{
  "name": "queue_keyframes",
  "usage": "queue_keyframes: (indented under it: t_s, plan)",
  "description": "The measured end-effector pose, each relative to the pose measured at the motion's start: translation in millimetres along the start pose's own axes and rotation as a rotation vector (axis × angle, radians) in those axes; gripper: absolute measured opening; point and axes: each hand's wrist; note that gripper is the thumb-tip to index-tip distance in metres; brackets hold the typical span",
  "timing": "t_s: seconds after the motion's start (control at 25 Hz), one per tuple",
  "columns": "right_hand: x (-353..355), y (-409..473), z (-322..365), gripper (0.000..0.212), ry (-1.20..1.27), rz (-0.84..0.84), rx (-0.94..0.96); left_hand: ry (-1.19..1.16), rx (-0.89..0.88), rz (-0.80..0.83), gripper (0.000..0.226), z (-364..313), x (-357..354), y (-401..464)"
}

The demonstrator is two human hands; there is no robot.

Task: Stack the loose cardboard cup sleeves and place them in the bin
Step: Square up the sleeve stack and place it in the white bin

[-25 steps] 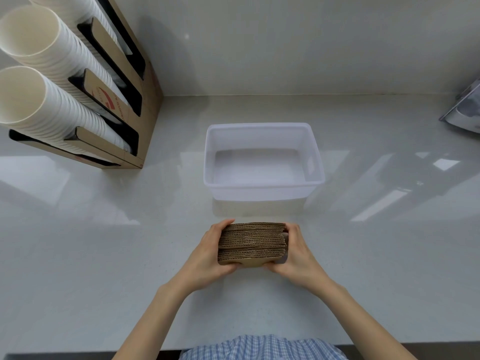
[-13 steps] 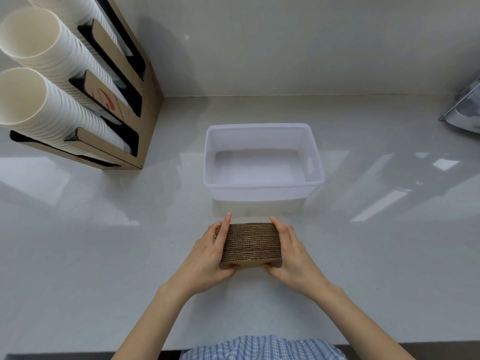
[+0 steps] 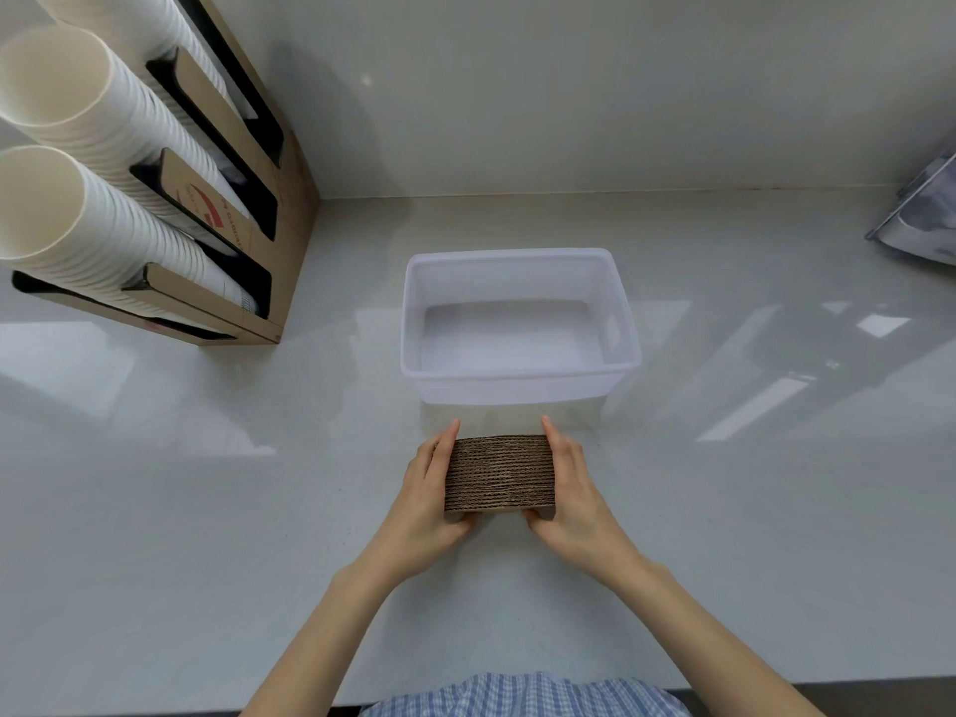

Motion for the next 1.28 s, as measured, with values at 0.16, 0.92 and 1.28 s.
queue_keyframes:
  t_s: [0.16,0.92,1.28]
  plan:
    - [0.8,1.8,-5.2,0.099,0.054,0.054,-0.034,-0.034,-0.002,0.092,0.085,4.0,5.2,1.7]
    - [2.1,2.3,-16.2,0.087,0.144,0.032,-0.117,-0.085,0.029,-0.101,0.094,-2.4,-2.4,-0.1]
    - [2.5,6.3,-8.3,0.091,-0.035,0.01,-0.072,0.048,0.016,-0.081,0.101,-6.0,1.7,6.3]
Point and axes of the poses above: each hand's wrist, its own y-axis towards the middle knuckle, its own x-axis out of the back of the hand, z = x × y
